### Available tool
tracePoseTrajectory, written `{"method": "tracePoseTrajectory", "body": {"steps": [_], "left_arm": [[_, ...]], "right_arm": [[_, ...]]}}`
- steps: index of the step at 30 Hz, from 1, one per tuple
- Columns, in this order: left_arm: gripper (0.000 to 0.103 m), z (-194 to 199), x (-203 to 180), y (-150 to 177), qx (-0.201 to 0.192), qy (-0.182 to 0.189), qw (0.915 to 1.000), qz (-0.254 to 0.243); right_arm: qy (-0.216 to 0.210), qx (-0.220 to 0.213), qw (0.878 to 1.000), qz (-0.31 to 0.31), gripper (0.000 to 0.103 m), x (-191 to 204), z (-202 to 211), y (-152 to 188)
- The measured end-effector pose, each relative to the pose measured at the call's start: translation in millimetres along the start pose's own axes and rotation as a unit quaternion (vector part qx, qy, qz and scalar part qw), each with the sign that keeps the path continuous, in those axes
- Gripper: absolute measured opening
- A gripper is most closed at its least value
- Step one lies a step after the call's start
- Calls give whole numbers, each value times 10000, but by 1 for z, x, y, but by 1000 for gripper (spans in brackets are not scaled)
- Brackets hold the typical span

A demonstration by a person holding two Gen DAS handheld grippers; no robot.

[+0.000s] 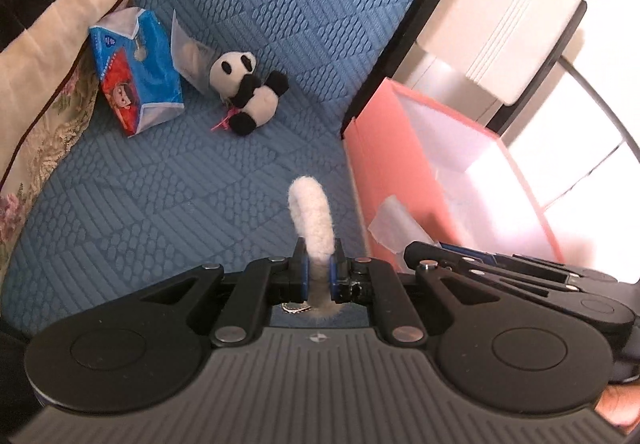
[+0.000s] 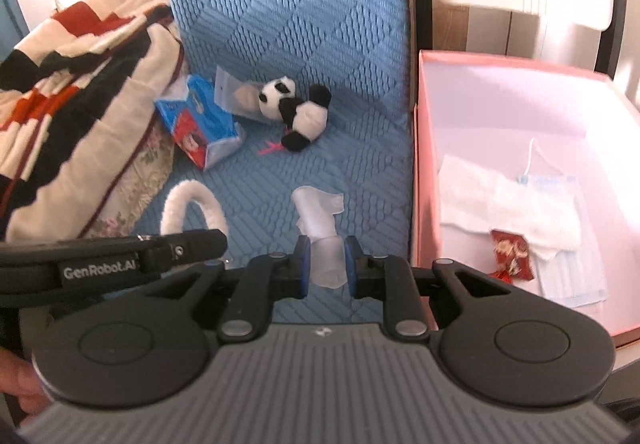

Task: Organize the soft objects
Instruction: 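Carry the hair tie with the left gripper while the right gripper carries the clear piece over the pink box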

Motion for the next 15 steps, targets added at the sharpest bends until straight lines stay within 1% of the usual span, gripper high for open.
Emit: {"method": "tracePoseTrajectory", "body": {"steps": [4,9,15], "left_arm": [[11,8,-13,-10,-113,62,9999,114],[11,15,-34,-22,-232,147,9996,98],[11,20,-60,-35,-319,182,9993,23]], "right_arm": [[-60,-175,9998,-21,22,-4,19,-14],[-121,-358,9993,-14,22,-12,38,-31],[-158,-466,9988,-29,22,-22,56,-45]]}}
Point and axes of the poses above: each gripper's, at about its wrist camera, not at the fingertips, and z roughly against the way its jaws point, x to its left, y to its underside, the point moved 8 cm from there along -z, roughly the way its jaws point, and after that the axes turned 9 degrees about -z, right-handed, at the moved point
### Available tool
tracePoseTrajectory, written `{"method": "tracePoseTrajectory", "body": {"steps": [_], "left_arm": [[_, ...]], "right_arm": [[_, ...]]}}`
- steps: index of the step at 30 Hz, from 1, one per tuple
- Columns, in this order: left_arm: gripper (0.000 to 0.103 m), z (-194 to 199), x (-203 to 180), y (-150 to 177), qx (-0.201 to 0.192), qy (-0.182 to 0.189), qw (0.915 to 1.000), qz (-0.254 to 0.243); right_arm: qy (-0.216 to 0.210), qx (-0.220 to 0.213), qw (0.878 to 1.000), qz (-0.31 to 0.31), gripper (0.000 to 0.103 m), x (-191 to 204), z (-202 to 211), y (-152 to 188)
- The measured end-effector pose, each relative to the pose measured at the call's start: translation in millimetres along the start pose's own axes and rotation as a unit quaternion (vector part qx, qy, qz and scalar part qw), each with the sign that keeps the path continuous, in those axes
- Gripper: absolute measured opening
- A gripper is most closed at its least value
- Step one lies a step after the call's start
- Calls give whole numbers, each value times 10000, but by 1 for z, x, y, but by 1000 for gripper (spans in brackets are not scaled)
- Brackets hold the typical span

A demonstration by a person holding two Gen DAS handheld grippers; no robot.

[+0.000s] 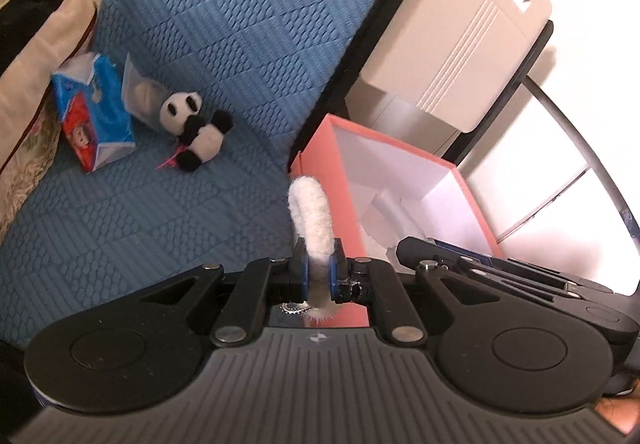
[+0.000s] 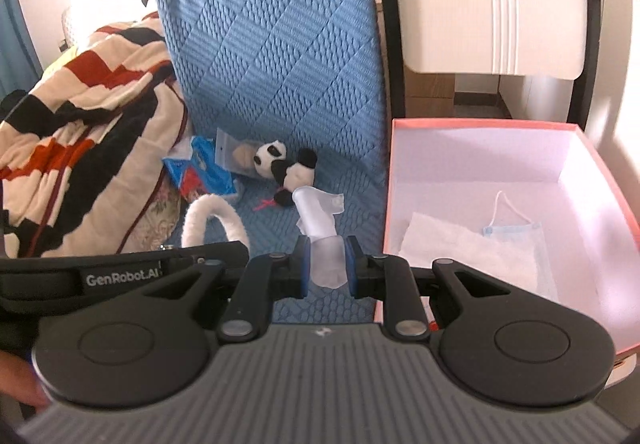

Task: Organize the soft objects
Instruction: 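Carry the hair tie with the left gripper while the right gripper carries the clear piece over the pink box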

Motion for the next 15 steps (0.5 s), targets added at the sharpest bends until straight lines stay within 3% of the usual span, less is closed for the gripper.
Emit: {"method": "tracePoseTrajectory", "body": {"steps": [15], "left_arm": [[11,-1,-55,-36,-416,39,9991,11]], "right_arm": [[136,-148,9998,78,22,-39,27,-33]]}}
Point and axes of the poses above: each gripper's, at about its wrist camera, not at the fingertips, and z roughly against the way its jaws point, x to its left, y to its underside, the point moved 8 cm from there along -z, roughly the way its jaws point, and after that the axes turned 9 degrees about -z, right-handed, at the moved point
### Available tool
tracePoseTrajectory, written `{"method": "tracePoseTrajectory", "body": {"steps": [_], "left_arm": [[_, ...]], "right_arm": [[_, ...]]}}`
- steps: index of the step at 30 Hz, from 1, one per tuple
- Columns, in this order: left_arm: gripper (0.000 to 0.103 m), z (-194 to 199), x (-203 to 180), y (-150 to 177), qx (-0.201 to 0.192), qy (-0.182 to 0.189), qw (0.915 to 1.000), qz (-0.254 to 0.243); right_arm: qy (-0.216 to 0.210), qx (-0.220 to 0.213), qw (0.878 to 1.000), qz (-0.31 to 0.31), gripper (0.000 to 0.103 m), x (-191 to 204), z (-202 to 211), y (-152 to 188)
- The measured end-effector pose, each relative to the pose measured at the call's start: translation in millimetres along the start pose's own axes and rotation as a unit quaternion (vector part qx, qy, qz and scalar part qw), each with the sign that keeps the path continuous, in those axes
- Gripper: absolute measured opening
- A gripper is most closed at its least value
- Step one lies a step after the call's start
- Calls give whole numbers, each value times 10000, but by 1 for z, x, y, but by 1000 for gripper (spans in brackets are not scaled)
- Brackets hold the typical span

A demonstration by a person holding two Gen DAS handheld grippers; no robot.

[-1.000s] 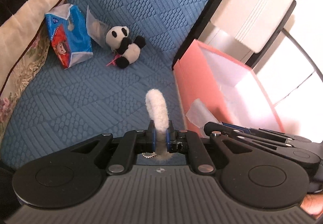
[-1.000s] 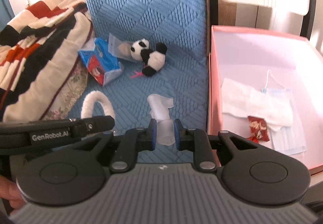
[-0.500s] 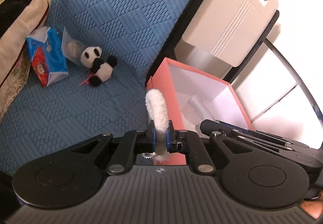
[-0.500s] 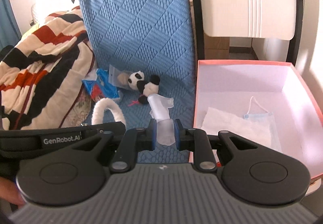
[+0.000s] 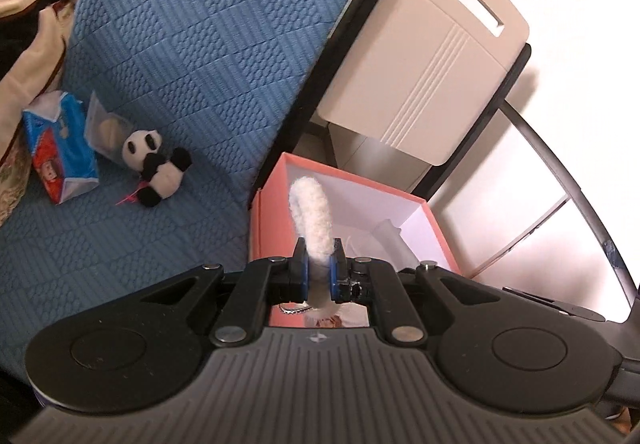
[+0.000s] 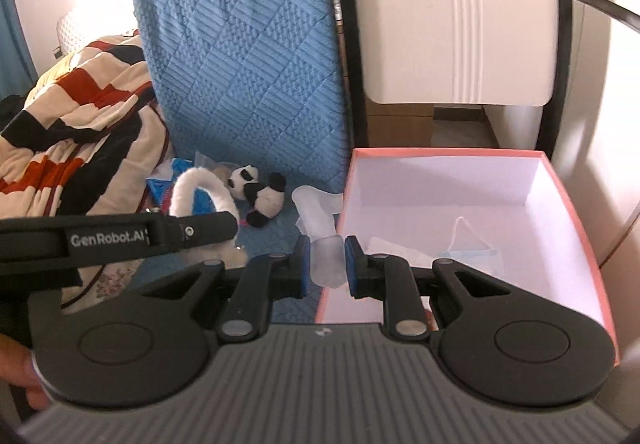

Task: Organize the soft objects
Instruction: 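Carry the hair tie with the left gripper while the right gripper carries the clear piece over the pink box, then open both grippers releasing the hair tie and clear piece into the pink box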

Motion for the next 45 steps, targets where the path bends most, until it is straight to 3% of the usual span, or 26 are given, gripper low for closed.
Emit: {"method": "tracePoseTrajectory", "body": {"steps": [9,21,31,32,34,35,39,45], "left_arm": [[11,-35,-32,-1,159,103,9995,-249],[11,-95,-48,42,739,82,9962,-463],[13,-116,-55,61,1023,46,9925,-661],[19,-117,-55,62,1069,61,9921,-647],[48,-120,-56,64,1240,134,9904,-596],[67,-121,-54,64,1271,113,9904,-533],[71,-113,-51,56,1101,-73,9919,-625],[71,-88,-58,35,801,-88,9932,-845]], "right_arm": [[270,72,9994,-189,22,-49,1,-3],[626,690,9931,-710,23,-115,-36,34],[766,819,9907,-765,25,-133,-47,50],[776,813,9909,-743,25,-134,-48,50],[793,788,9912,-712,28,-134,-46,48],[806,777,9912,-703,29,-134,-46,47],[892,639,9914,-712,46,-137,-38,40],[832,343,9931,-751,47,-129,-19,25]]}}
Point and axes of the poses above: each gripper's, at about its wrist camera, not at the fingertips, and z roughly against the way its jaws point, x to its left, y to its underside, the point moved 8 cm from there along -z, roughly the way its jaws point, and after that the axes turned 9 degrees about -z, right-handed, at the moved point
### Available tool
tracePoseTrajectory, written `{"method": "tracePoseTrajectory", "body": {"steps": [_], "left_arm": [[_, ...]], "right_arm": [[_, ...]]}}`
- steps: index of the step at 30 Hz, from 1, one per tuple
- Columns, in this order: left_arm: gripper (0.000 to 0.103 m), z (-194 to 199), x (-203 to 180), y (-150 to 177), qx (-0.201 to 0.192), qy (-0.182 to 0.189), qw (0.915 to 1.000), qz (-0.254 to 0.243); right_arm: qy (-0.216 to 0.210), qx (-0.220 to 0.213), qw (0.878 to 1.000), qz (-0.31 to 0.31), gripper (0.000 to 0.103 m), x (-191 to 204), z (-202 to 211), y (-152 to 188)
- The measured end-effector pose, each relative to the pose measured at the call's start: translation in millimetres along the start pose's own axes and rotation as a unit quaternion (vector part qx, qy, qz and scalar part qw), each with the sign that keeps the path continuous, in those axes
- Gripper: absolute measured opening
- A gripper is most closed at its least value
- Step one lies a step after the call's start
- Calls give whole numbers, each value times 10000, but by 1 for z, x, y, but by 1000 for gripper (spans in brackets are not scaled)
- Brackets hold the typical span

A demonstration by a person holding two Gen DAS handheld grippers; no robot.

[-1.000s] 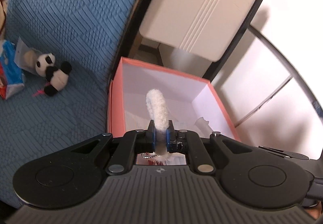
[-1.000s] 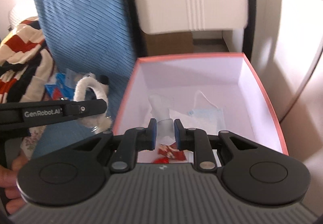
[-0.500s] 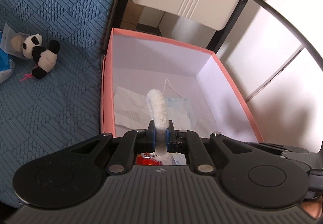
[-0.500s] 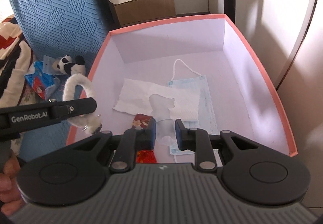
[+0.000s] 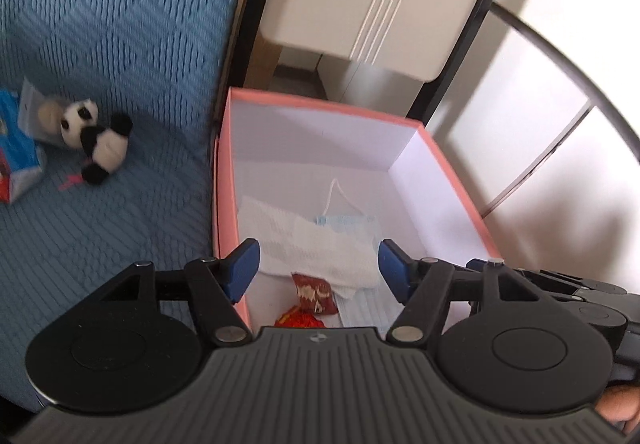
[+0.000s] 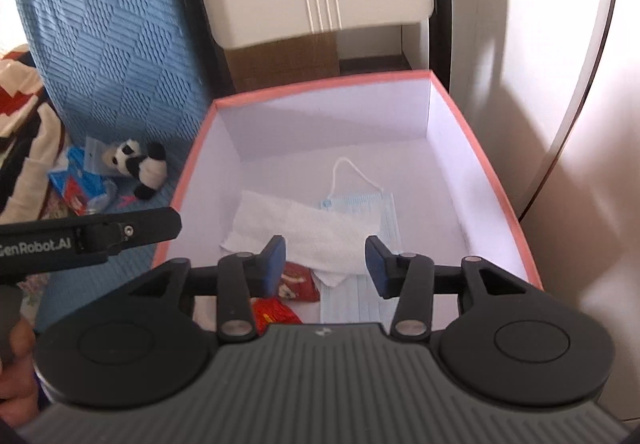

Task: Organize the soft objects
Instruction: 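Open both grippers releasing the hair tie and clear piece into the pink box, then withdraw both open grippers from the box toward the panda plush and wipes packet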

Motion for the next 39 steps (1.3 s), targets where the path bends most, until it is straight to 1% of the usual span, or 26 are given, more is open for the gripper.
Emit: {"method": "tracePoseTrajectory", "body": {"steps": [6,12,16,19,21,24,27,31,35,37,39], "left_arm": [[71,37,-3,-16,-413,-93,9988,-227],[71,73,6,-29,-761,-104,9966,-292],[71,93,15,-32,-955,-188,9947,-343],[71,105,23,-31,-1048,-334,9929,-455],[71,113,30,-29,-1118,-369,9919,-483],[71,121,41,-26,-1222,-391,9907,-445],[71,128,59,-23,-1295,-597,9892,-343],[71,135,82,-17,-1344,-639,9887,-195],[71,139,105,-8,-1403,-825,9866,-120],[71,141,119,-3,-1447,-950,9849,15],[71,140,130,4,-1443,-978,9847,83]], "right_arm": [[-145,-217,9996,77,47,20,23,-9],[-343,-394,9985,142,47,44,45,-15],[-374,-467,9979,238,47,59,52,-13],[-378,-500,9977,264,47,70,55,-8],[-396,-529,9974,292,47,78,56,-4],[-407,-524,9974,275,47,91,55,3],[-449,-497,9972,326,47,105,53,10],[-517,-493,9965,441,47,124,50,17],[-590,-496,9954,576,47,143,42,25],[-617,-501,9946,660,47,151,36,31],[-642,-514,9938,746,47,159,31,37]]}}
Point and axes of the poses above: each gripper's, at about its wrist camera, not at the fingertips, and z roughly against the way its jaws point, x to its left, y to its underside, the point moved 8 cm from there along -z, roughly the way its jaws point, and after that the axes turned 9 degrees about -z, right-handed, at the moved point
